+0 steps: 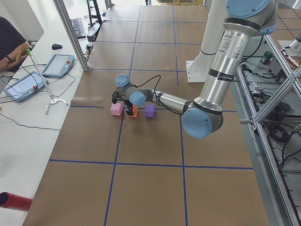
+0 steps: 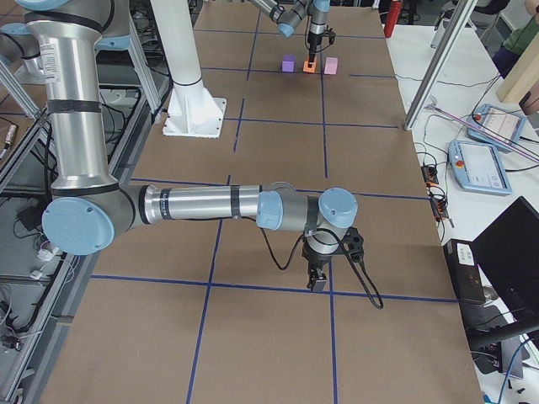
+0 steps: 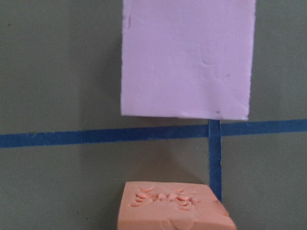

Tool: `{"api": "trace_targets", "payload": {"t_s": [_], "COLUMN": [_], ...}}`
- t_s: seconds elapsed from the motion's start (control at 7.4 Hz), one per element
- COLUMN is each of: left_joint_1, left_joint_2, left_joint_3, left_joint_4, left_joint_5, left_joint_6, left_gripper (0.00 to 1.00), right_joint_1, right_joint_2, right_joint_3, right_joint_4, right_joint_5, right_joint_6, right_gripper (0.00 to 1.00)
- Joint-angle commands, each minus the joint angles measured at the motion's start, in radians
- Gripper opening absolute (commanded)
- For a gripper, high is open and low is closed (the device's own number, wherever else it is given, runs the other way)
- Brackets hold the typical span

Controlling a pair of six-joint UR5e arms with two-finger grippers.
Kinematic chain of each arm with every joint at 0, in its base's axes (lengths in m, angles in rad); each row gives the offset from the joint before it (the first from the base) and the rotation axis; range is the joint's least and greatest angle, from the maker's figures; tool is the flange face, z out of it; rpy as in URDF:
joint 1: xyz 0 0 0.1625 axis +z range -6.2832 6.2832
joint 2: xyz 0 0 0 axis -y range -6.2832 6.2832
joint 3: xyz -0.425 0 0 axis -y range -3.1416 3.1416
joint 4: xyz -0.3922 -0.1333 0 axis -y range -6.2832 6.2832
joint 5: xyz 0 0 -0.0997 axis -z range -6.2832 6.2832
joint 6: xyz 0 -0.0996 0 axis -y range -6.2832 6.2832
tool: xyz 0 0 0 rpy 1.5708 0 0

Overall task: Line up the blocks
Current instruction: 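Lower the orange cube between the pink and purple cubes, aligning it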

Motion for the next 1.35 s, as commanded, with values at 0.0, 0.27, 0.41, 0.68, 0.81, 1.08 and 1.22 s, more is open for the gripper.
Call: {"api": "trace_targets", "payload": {"t_s": [0.0,0.27,0.41,0.68,0.81,1.08,1.22], "left_joint_1": [0.0,-0.003,-0.005,-0.006,-0.008,-0.023,-0.06], "left_joint_2": [0.0,0.001,0.005,0.015,0.017,0.03,0.061], "left_joint_3": [-0.003,-0.045,-0.059,-0.072,-0.084,-0.16,-0.234], "left_joint_4": [0.001,0.003,0.01,0.021,0.035,0.094,0.148], "left_joint_5": [0.0,0.008,0.02,0.072,0.077,0.075,0.077], "left_joint_6": [-0.008,-0.036,-0.034,-0.023,-0.022,-0.022,-0.02], "left_gripper": [1.0,1.0,1.0,1.0,1.0,1.0,1.0], "right_joint_1": [0.0,0.0,0.0,0.0,0.0,0.0,0.0], "right_joint_2": [0.0,0.0,0.0,0.0,0.0,0.0,0.0], "right_joint_3": [0.0,0.0,0.0,0.0,0.0,0.0,0.0], "right_joint_4": [0.0,0.0,0.0,0.0,0.0,0.0,0.0], "right_joint_5": [0.0,0.0,0.0,0.0,0.0,0.0,0.0], "right_joint_6": [0.0,0.0,0.0,0.0,0.0,0.0,0.0], "right_gripper": [1.0,1.0,1.0,1.0,1.0,1.0,1.0]}}
